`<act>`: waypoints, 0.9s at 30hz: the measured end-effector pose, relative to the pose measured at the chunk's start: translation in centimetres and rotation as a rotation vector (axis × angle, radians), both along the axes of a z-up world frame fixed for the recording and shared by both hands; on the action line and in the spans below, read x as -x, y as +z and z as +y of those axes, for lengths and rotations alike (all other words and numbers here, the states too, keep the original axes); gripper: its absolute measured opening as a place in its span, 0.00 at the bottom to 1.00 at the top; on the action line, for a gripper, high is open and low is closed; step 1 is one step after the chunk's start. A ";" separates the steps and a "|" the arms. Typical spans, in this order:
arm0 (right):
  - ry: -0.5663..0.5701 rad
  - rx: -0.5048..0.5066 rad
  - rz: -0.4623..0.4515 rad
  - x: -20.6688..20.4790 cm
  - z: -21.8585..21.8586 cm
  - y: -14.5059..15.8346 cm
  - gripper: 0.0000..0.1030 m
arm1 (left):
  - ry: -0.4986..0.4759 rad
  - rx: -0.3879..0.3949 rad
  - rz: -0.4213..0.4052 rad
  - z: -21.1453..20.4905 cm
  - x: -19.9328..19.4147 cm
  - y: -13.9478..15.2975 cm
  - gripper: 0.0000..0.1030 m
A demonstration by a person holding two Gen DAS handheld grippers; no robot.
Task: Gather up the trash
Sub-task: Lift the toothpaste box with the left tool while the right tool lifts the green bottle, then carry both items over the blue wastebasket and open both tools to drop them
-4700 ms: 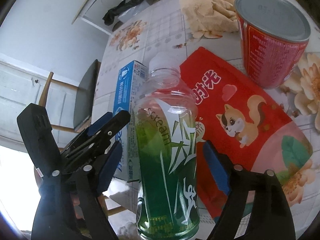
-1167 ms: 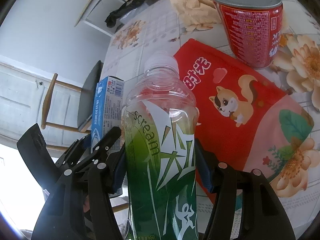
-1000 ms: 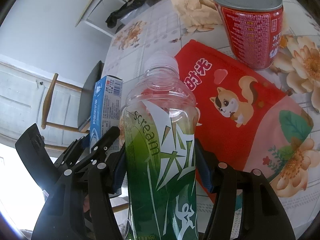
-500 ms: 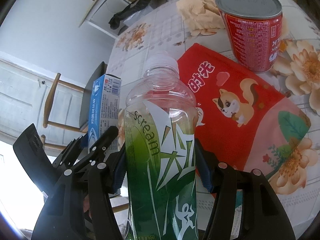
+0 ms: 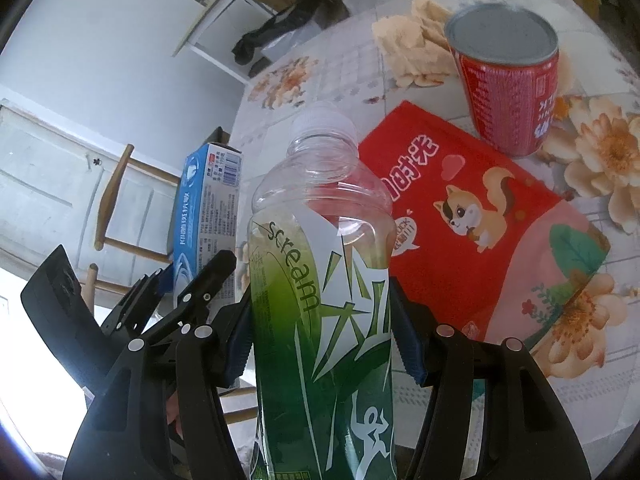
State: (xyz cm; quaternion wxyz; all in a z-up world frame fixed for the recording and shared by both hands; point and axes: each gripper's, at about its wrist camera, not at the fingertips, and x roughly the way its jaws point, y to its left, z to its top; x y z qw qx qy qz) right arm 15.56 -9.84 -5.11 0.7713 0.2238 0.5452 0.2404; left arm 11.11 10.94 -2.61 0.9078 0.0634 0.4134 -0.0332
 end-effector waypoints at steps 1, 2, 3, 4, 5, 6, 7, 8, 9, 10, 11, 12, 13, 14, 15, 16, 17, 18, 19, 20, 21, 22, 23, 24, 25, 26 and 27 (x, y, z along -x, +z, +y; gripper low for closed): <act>-0.003 -0.002 -0.008 0.1 -0.1 0.3 0.56 | -0.004 -0.005 -0.010 -0.2 0.2 0.3 0.46; -0.005 -0.004 -0.014 0.2 -0.4 0.5 0.56 | -0.007 -0.008 -0.017 -0.2 0.4 0.5 0.46; -0.007 -0.006 -0.020 0.4 -0.6 0.7 0.56 | -0.012 -0.011 -0.025 -0.3 0.4 0.8 0.46; -0.013 -0.009 -0.030 0.5 -0.9 1.0 0.56 | -0.019 -0.013 -0.037 -0.6 0.6 1.2 0.46; -0.018 -0.013 -0.037 0.8 -1.3 1.2 0.56 | -0.024 -0.015 -0.045 -0.8 0.7 1.5 0.46; -0.023 -0.016 -0.044 0.9 -1.6 1.5 0.56 | -0.029 -0.018 -0.051 -1.0 0.8 1.8 0.46; -0.030 -0.020 -0.051 1.1 -2.1 1.7 0.56 | -0.038 -0.022 -0.064 -1.4 1.0 2.2 0.46; -0.038 -0.024 -0.058 1.3 -2.5 2.0 0.56 | -0.044 -0.023 -0.071 -1.8 1.2 2.4 0.46; -0.047 -0.028 -0.065 1.4 -2.9 2.2 0.56 | -0.051 -0.024 -0.077 -2.0 1.1 2.6 0.46; -0.054 -0.031 -0.070 1.5 -3.3 2.3 0.56 | -0.062 -0.026 -0.088 -2.5 1.2 3.0 0.46; -0.070 -0.037 -0.081 1.8 -4.1 2.6 0.56 | -0.072 -0.028 -0.096 -2.9 1.3 3.3 0.46; -0.081 -0.041 -0.087 2.0 -4.6 2.9 0.56 | -0.083 -0.029 -0.104 -3.3 1.3 3.5 0.46; -0.091 -0.044 -0.094 2.4 -5.3 3.0 0.56 | -0.097 -0.027 -0.113 -4.0 1.4 3.9 0.46; -0.112 -0.049 -0.107 2.7 -6.3 3.5 0.56 | -0.113 -0.025 -0.122 -4.6 1.4 4.2 0.46; -0.130 -0.051 -0.117 3.0 -7.2 3.8 0.56 | -0.126 -0.024 -0.128 -5.0 1.3 4.5 0.46; -0.149 -0.054 -0.127 3.2 -8.1 4.1 0.56 | -0.149 -0.019 -0.139 -5.9 1.2 5.0 0.46; -0.165 -0.055 -0.133 3.5 -8.7 4.3 0.56 | -0.166 -0.014 -0.146 -6.5 1.1 5.3 0.46; -0.190 -0.058 -0.144 3.9 -9.9 4.6 0.56 | -0.181 -0.008 -0.152 -7.0 1.0 5.7 0.46; -0.218 -0.057 -0.154 4.3 -11.1 4.9 0.56 | -0.207 0.008 -0.159 -7.8 0.8 6.2 0.46; -0.242 -0.056 -0.161 4.7 -12.0 5.1 0.56 | -0.227 0.022 -0.164 -8.5 0.7 6.6 0.46; -0.269 -0.055 -0.166 5.1 -13.1 5.3 0.56 | -0.259 0.041 -0.171 -9.6 0.4 7.2 0.46; -0.297 -0.056 -0.172 5.6 -14.1 5.5 0.56 | -0.281 0.053 -0.172 -10.3 0.3 7.5 0.46; -0.333 -0.058 -0.178 6.2 -15.5 5.7 0.56 | -0.320 0.077 -0.167 -11.5 0.0 8.0 0.46; -0.375 -0.059 -0.184 7.1 -17.2 5.8 0.56 | -0.352 0.101 -0.158 -12.5 -0.3 8.3 0.46; -0.398 -0.060 -0.186 7.5 -18.0 5.9 0.55 | -0.386 0.123 -0.148 -13.7 -0.5 8.6 0.46; -0.440 -0.062 -0.190 8.2 -19.6 5.9 0.55 | -0.410 0.136 -0.141 -14.7 -0.6 8.9 0.46; -0.484 -0.062 -0.193 9.0 -21.2 6.0 0.55 | -0.456 0.158 -0.129 -16.3 -0.9 9.2 0.46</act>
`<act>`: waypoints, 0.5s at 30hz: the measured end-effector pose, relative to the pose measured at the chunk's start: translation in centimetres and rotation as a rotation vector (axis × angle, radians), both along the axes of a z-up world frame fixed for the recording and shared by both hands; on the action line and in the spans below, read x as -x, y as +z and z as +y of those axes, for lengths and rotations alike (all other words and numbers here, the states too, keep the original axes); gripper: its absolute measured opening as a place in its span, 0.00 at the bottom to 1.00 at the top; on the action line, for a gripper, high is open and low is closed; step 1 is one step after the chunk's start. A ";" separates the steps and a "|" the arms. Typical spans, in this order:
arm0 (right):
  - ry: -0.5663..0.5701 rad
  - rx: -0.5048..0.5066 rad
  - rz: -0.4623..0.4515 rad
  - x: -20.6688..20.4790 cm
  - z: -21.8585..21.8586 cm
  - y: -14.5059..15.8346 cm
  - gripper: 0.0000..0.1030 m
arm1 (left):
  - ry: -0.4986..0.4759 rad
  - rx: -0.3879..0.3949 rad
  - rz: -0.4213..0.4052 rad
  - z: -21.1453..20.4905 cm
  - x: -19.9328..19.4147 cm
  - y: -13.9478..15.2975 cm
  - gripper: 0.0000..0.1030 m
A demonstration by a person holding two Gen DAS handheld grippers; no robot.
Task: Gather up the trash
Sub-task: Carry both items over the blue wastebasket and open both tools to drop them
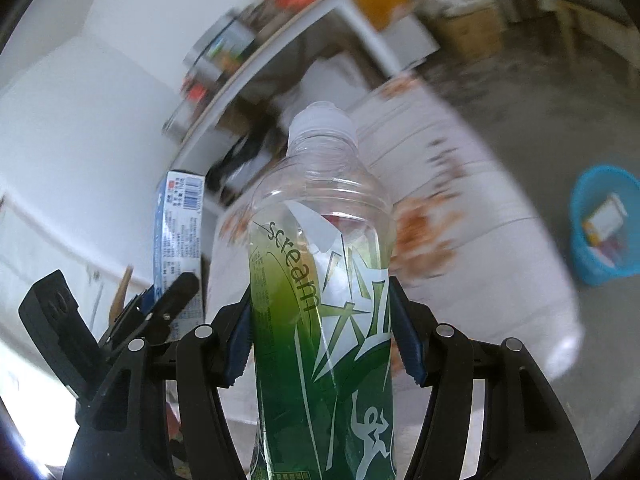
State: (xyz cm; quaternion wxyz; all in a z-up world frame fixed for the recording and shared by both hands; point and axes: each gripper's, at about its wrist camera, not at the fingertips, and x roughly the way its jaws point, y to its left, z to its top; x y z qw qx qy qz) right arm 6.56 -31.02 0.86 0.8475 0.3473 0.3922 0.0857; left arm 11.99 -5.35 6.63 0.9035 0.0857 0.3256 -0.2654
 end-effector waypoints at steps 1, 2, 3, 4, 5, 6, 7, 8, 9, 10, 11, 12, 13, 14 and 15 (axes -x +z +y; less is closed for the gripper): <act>-0.047 -0.002 -0.001 0.9 -1.6 0.0 0.55 | -0.035 0.011 0.008 -1.2 -0.2 0.3 0.46; -0.091 -0.004 -0.003 1.8 -3.0 0.0 0.55 | -0.076 0.022 0.020 -2.6 -0.4 0.5 0.46; -0.136 -0.007 -0.003 2.7 -4.6 0.0 0.55 | -0.105 0.028 0.029 -3.8 -0.6 0.7 0.46; -0.170 -0.011 -0.003 3.4 -5.7 0.0 0.55 | -0.147 0.035 0.046 -5.6 -0.8 0.9 0.46; -0.233 -0.018 -0.001 4.8 -7.8 -0.2 0.55 | -0.185 0.041 0.064 -7.3 -1.1 1.0 0.46; -0.282 -0.021 0.002 6.0 -9.3 -0.4 0.55 | -0.213 0.045 0.076 -8.5 -1.3 1.1 0.46; -0.313 -0.022 0.004 6.7 -10.1 -0.6 0.55 | -0.255 0.048 0.100 -10.4 -1.6 1.1 0.46; -0.372 -0.026 0.012 8.1 -11.8 -1.1 0.55 | -0.292 0.049 0.127 -12.3 -2.0 0.9 0.46; -0.415 -0.030 0.021 9.1 -13.1 -1.6 0.55 | -0.328 0.046 0.157 -14.2 -2.4 0.6 0.46; -0.456 -0.036 0.035 10.2 -14.5 -2.2 0.55 | -0.352 0.040 0.184 -15.7 -2.7 0.2 0.46; -0.482 -0.045 0.046 10.9 -15.1 -2.8 0.55 | -0.377 0.034 0.214 -17.4 -3.0 -0.3 0.46; -0.514 -0.060 0.062 11.7 -16.2 -3.7 0.55 | -0.406 0.022 0.242 -19.2 -3.2 -1.0 0.46; -0.535 -0.079 0.082 12.3 -17.1 -4.7 0.55 | -0.430 0.004 0.266 -21.0 -3.3 -1.7 0.46; -0.550 -0.098 0.099 12.4 -17.6 -5.4 0.55 | -0.443 -0.010 0.286 -22.2 -3.5 -2.4 0.46; -0.565 -0.123 0.123 12.6 -18.4 -6.6 0.55 | -0.458 -0.022 0.315 -23.7 -3.9 -3.2 0.46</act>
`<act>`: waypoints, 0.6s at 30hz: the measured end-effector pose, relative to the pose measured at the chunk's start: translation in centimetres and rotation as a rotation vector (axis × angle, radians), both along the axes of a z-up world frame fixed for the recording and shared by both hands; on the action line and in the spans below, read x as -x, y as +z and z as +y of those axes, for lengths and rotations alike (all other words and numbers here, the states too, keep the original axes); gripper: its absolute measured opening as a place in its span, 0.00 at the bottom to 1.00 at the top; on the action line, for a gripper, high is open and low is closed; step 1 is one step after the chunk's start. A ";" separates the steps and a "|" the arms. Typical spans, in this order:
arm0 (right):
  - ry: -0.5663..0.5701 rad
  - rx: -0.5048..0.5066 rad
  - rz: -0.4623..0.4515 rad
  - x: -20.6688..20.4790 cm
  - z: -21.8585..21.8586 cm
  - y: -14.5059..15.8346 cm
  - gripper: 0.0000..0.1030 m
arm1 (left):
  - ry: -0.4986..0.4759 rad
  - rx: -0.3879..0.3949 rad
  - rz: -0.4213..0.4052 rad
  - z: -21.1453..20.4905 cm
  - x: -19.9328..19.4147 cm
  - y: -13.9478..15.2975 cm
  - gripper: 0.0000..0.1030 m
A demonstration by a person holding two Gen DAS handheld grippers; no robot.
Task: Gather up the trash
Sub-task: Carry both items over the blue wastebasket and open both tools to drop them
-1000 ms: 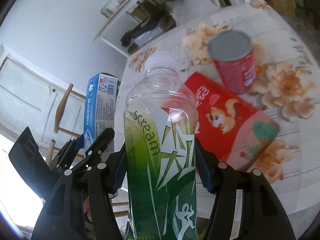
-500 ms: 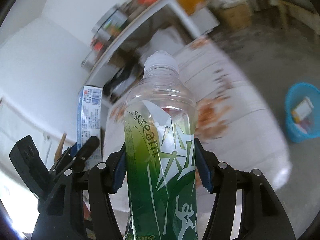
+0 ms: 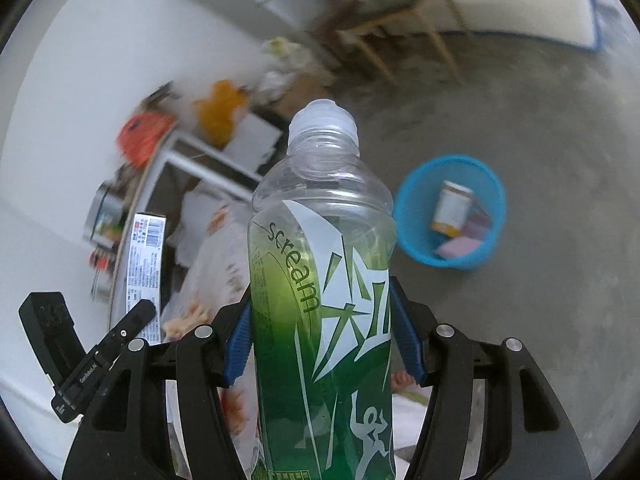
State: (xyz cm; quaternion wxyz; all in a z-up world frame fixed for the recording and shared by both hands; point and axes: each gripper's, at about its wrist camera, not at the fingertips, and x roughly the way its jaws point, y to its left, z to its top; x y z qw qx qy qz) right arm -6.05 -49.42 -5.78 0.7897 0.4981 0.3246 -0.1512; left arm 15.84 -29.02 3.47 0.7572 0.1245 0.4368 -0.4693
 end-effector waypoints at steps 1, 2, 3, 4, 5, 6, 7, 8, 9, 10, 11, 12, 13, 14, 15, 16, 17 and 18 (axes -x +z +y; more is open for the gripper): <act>-0.008 -0.031 0.014 0.2 -0.7 -1.2 0.56 | -0.023 -0.031 0.041 -2.2 -0.4 -1.4 0.46; -0.014 -0.058 0.024 0.3 -1.2 -2.1 0.55 | -0.032 -0.052 0.064 -3.3 -0.7 -2.3 0.46; -0.017 -0.089 0.033 0.2 -1.7 -3.1 0.55 | -0.043 -0.072 0.088 -4.5 -1.2 -3.2 0.46; -0.018 -0.122 0.039 0.0 -2.3 -4.1 0.56 | -0.053 -0.103 0.125 -6.3 -1.5 -4.7 0.46; -0.023 -0.164 0.048 -0.3 -3.1 -5.7 0.56 | -0.057 -0.128 0.157 -7.8 -1.9 -5.9 0.46; -0.027 -0.191 0.057 -0.6 -3.6 -6.7 0.56 | -0.058 -0.156 0.186 -9.4 -2.3 -7.1 0.46; -0.029 -0.227 0.064 -1.1 -4.3 -8.0 0.56 | -0.059 -0.171 0.202 -10.3 -2.5 -8.0 0.46; -0.036 -0.275 0.071 -1.7 -5.3 -9.7 0.56 | -0.062 -0.193 0.216 -11.5 -2.9 -9.0 0.46; -0.043 -0.302 0.075 -2.5 -5.7 -10.4 0.56 | -0.064 -0.213 0.223 -12.5 -3.2 -9.9 0.46; -0.049 -0.333 0.077 -3.1 -6.5 -11.4 0.56 | -0.065 -0.235 0.236 -13.8 -3.6 -11.1 0.46; -0.064 -0.373 0.077 -3.9 -7.5 -12.8 0.56 | -0.067 -0.248 0.252 -15.0 -4.0 -11.9 0.46; -0.081 -0.404 0.081 -4.6 -8.4 -13.9 0.56 | -0.067 -0.252 0.268 -15.7 -4.3 -12.6 0.47; -0.091 -0.422 0.077 -5.2 -9.1 -14.5 0.57 | -0.068 -0.254 0.295 -17.2 -5.1 -13.4 0.47; -0.102 -0.441 0.065 -6.1 -10.3 -15.6 0.59 | -0.069 -0.251 0.315 -18.0 -5.3 -13.9 0.48; -0.115 -0.457 0.058 -6.9 -11.3 -16.6 0.61 | -0.061 -0.249 0.333 -18.7 -5.9 -14.4 0.56; -0.139 -0.469 0.065 -7.4 -12.3 -17.6 0.66 | -0.034 -0.243 0.335 -19.4 -6.7 -14.7 0.62; -0.156 -0.461 0.075 -8.0 -12.2 -18.0 0.67 | -0.005 -0.235 0.324 -19.6 -7.1 -14.8 0.68; -0.166 -0.448 0.084 -8.4 -12.7 -18.7 0.67 | 0.033 -0.223 0.306 -19.8 -7.7 -14.9 0.68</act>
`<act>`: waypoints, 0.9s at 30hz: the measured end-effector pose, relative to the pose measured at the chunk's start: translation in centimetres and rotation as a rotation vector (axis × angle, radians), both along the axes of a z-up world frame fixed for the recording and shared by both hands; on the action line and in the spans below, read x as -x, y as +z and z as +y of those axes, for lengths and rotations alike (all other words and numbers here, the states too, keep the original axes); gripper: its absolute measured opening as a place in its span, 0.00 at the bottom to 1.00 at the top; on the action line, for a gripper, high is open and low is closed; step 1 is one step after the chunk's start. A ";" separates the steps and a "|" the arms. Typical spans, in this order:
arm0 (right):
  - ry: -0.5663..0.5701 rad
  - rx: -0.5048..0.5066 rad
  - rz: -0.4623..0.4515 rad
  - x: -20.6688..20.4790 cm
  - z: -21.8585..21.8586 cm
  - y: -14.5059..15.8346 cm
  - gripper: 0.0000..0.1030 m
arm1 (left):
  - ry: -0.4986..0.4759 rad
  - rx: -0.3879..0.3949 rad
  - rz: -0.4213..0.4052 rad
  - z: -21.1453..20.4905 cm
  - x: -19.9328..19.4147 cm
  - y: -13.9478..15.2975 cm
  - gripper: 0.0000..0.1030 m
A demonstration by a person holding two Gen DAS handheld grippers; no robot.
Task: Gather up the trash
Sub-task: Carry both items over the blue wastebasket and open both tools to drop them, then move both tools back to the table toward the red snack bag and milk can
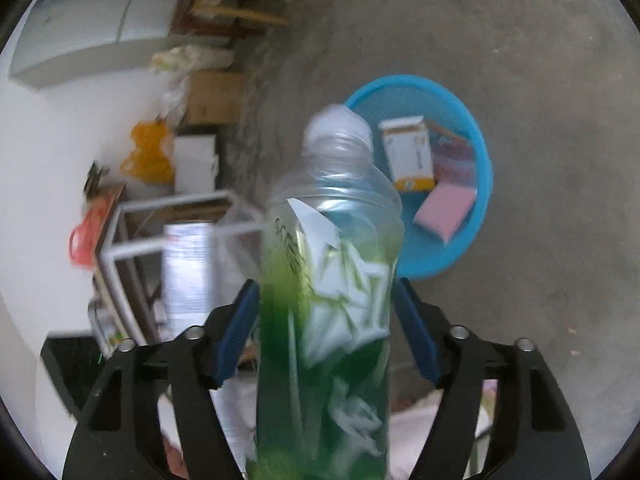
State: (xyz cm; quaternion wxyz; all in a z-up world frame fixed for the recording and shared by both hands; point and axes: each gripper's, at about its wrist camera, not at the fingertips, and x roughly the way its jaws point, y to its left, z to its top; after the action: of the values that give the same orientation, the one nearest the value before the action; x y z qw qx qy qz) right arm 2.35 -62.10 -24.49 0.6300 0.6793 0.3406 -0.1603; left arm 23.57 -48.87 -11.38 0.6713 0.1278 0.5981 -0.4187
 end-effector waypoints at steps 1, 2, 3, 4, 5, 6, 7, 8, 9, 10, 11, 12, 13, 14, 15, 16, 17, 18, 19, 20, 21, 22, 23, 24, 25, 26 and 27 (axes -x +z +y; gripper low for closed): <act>-0.002 0.002 0.006 -0.1 -0.2 -0.2 0.67 | 0.016 0.002 -0.001 0.2 -0.2 -0.1 0.68; -0.006 0.000 0.022 -0.2 -0.4 -0.9 0.67 | 0.026 0.005 0.007 0.3 -0.5 0.0 0.68; -0.006 -0.005 0.040 -0.2 -0.3 -1.3 0.67 | 0.032 0.013 0.018 0.7 -0.6 0.0 0.68; -0.002 -0.005 0.049 -0.3 -0.1 -1.6 0.67 | 0.031 0.021 0.018 1.1 -0.4 0.1 0.68; 0.007 0.003 0.056 -0.2 0.3 -1.8 0.67 | 0.024 0.022 0.010 1.2 -0.2 0.2 0.68; 0.016 0.014 0.065 -0.1 0.5 -1.7 0.67 | 0.016 0.021 -0.003 1.5 0.0 0.2 0.68; 0.026 0.023 0.073 -0.1 0.6 -1.7 0.67 | 0.010 0.019 -0.015 1.6 0.1 0.3 0.68; 0.036 0.032 0.081 0.3 1.1 -1.6 0.67 | 0.006 0.021 -0.021 2.0 0.2 0.3 0.68; 0.039 0.035 0.084 0.7 1.1 -1.6 0.67 | 0.004 0.023 -0.024 2.3 0.5 0.3 0.68; 0.041 0.039 0.087 1.0 1.3 -1.3 0.67 | 0.002 0.022 -0.026 2.8 0.7 0.4 0.68; 0.043 0.046 0.092 1.6 1.6 -1.0 0.67 | 0.003 0.022 -0.027 2.9 0.7 0.4 0.68; 0.044 0.052 0.096 2.0 1.8 -0.7 0.67 | 0.004 0.023 -0.030 3.3 0.9 0.7 0.68; 0.047 0.059 0.099 2.2 1.9 -0.5 0.67 | 0.002 0.025 -0.032 3.7 1.1 0.8 0.68; 0.051 0.073 0.104 3.0 2.3 0.1 0.67 | -0.002 0.030 -0.040 4.2 1.5 1.3 0.68; 0.053 0.084 0.104 3.4 2.5 0.5 0.67 | -0.005 0.033 -0.046 4.5 1.5 1.3 0.68; 0.057 0.103 0.104 3.8 2.8 1.3 0.67 | -0.013 0.043 -0.064 5.1 2.0 2.1 0.68; 0.061 0.117 0.106 4.0 2.7 1.3 0.67 | -0.015 0.047 -0.073 5.5 2.1 2.5 0.68; 0.068 0.137 0.110 4.3 2.9 1.9 0.67 | -0.021 0.053 -0.087 6.3 2.5 3.4 0.68; 0.074 0.152 0.112 4.6 3.1 2.1 0.67 | -0.024 0.061 -0.095 7.1 2.7 4.1 0.68; 0.084 0.182 0.113 5.3 3.7 3.4 0.69 | -0.028 0.069 -0.099 7.6 3.0 4.7 0.68; 0.090 0.203 0.112 5.5 4.0 4.0 0.70 | -0.031 0.084 -0.103 8.5 3.2 5.4 0.68; 0.098 0.232 0.111 5.8 4.5 4.8 0.74 | -0.027 0.104 -0.110 9.8 3.6 6.4 0.68; 0.111 0.275 0.110 6.2 5.2 6.1 0.76 | -0.022 0.121 -0.113 10.7 3.9 7.1 0.68; 0.123 0.316 0.114 6.4 5.8 7.3 0.77 | -0.014 0.143 -0.112 11.7 4.1 7.9 0.68; 0.135 0.355 0.115 6.5 6.4 8.3 0.79 | -0.005 0.169 -0.106 13.1 4.5 8.8 0.70; 0.151 0.403 0.112 6.6 7.3 9.7 0.81 | 0.000 0.191 -0.101 14.4 4.8 9.6 0.70; 0.167 0.448 0.107 6.6 8.1 11.1 0.82 | 0.009 0.211 -0.102 15.6 5.1 10.3 0.71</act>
State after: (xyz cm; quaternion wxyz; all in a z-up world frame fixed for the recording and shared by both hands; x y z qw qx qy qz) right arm -4.27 -53.96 -13.42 0.7569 0.4827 0.3845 -0.2150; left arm 18.52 -33.31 -1.08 0.7125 0.0749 0.5162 -0.4693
